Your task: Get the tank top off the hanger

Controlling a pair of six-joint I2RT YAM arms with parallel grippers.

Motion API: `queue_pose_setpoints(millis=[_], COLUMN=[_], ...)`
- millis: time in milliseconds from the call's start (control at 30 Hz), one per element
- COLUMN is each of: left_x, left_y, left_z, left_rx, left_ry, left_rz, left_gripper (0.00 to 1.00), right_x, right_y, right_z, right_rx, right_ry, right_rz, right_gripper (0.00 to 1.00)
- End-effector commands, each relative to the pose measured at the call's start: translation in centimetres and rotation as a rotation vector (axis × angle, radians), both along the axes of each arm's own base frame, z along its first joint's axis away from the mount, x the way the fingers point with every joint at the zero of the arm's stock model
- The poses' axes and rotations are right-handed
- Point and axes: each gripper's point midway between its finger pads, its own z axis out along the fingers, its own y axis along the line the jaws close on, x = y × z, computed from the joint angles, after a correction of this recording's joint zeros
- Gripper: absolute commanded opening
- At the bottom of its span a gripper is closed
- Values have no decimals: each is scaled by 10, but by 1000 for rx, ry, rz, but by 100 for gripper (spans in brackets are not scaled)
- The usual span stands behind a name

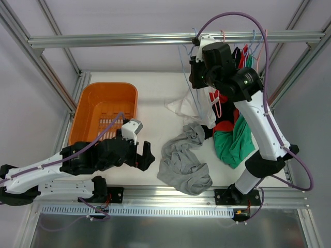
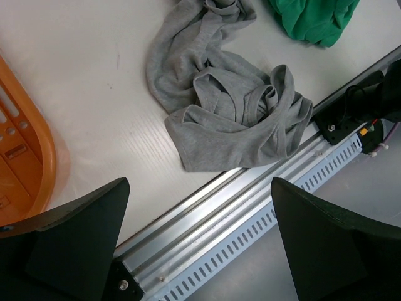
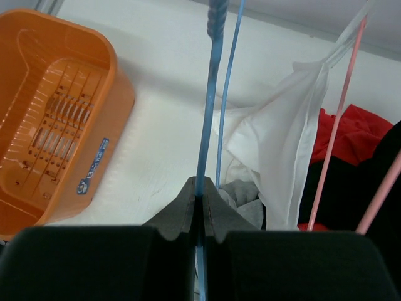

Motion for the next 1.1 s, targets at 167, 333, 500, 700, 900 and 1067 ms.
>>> queue_pose_setpoints(millis=[167, 333, 500, 700, 900, 1067], left_x=[-4, -8, -9, -10, -9, -10], left_y=[-3, -5, -7, -10, -11, -11], left_z=[-12, -19, -25, -25, -28, -31], left_rx=[16, 17, 13, 11, 19, 24], left_ry=[33, 59, 71, 68, 65, 67], left_rz=[-3, -9, -13, -27, -25, -28], left_gripper=[99, 98, 99, 99, 99, 99], right_x=[16, 18, 20, 15, 6, 13], right_y=[14, 17, 16, 10, 0, 4], right_z=[-24, -34, -37, 2, 27, 17], right_rx=[-14, -12, -11, 80, 119, 100], right_ry=[63, 94, 98, -11, -75, -53], right_rz=[5, -5, -29, -33, -33, -26], right_gripper=[0, 0, 1, 0, 0, 0])
